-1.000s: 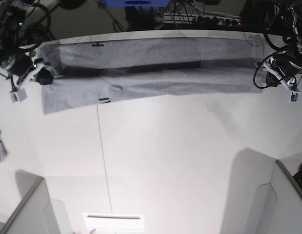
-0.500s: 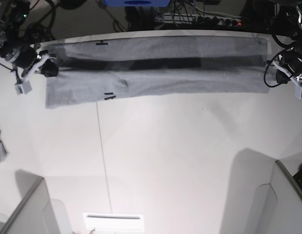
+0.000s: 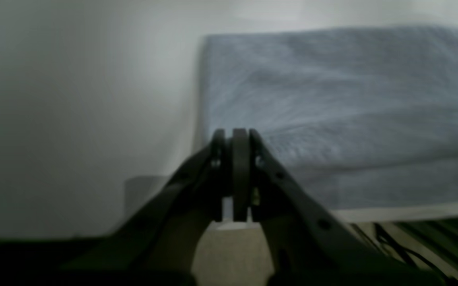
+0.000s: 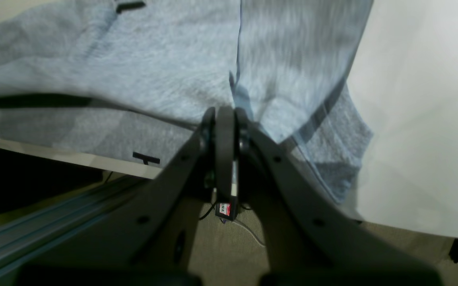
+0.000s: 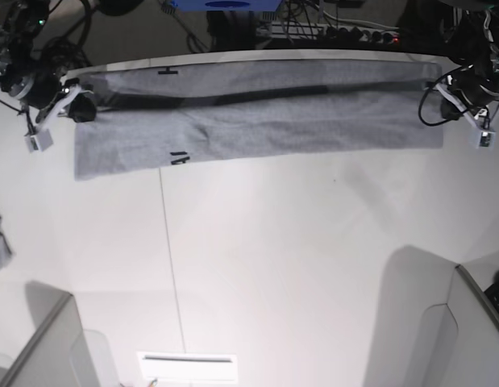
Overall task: Fold the T-shirt properly
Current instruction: 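Lower the hem onto the shoulder edge and open both grippers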
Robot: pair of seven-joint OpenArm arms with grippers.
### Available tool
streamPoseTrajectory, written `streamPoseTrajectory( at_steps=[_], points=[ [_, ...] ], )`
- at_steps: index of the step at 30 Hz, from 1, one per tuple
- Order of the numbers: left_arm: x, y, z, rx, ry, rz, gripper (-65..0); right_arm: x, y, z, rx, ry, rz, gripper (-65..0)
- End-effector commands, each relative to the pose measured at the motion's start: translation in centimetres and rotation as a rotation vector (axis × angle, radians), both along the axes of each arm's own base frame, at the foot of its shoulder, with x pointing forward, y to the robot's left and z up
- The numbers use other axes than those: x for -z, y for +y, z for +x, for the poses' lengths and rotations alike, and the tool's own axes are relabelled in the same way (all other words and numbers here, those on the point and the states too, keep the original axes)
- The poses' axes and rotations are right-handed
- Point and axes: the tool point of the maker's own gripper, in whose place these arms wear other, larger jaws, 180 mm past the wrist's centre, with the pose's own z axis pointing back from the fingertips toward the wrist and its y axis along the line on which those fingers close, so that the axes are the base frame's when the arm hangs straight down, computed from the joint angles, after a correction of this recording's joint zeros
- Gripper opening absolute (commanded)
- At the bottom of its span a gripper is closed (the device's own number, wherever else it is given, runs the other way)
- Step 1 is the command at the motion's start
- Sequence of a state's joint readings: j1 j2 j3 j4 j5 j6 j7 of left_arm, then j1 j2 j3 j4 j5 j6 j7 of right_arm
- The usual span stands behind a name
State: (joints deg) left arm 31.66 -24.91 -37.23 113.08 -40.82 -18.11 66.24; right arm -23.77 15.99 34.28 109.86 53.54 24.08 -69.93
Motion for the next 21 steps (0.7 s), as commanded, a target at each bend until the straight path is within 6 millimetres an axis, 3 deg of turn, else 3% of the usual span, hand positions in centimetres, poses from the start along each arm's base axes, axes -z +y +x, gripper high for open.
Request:
streamPoseTrajectory(
  at_steps=[1, 7, 10, 12, 18, 21],
  points=[
    [-0.6, 0.3, 0.4, 0.011, -0.018, 0.019, -65.0, -0.8, -0.3, 0.6, -0.005, -0.036, -0.01, -65.0],
    [-0.6, 0.3, 0.5, 0.01, -0.022, 0.02, -65.0, -0.7, -0.5, 0.4, 0.034, -0.011, 0.002, -65.0],
    [-0.7, 0.4, 0.5, 0.01, -0.021, 0.022, -65.0, -0.4, -0.7, 0.1, 0.078, 0.012, 0.015, -44.4],
    [-0.7, 0.4, 0.5, 0.01, -0.021, 0.024, -65.0, -0.5, -0.7, 0.1, 0.079, 0.01, 0.015, -38.7],
    [-1.9, 2.3, 0.4, -0.044, -0.053, 0.056, -36.2, -0.5, -0.7, 0.2, 0.08, 0.008, 0.015, -41.0],
    [-2.8, 3.5, 0.4, -0.078, -0.076, 0.076, -26.3, -0.7, -0.7, 0.6, 0.079, -0.001, 0.016, -41.0]
  ],
)
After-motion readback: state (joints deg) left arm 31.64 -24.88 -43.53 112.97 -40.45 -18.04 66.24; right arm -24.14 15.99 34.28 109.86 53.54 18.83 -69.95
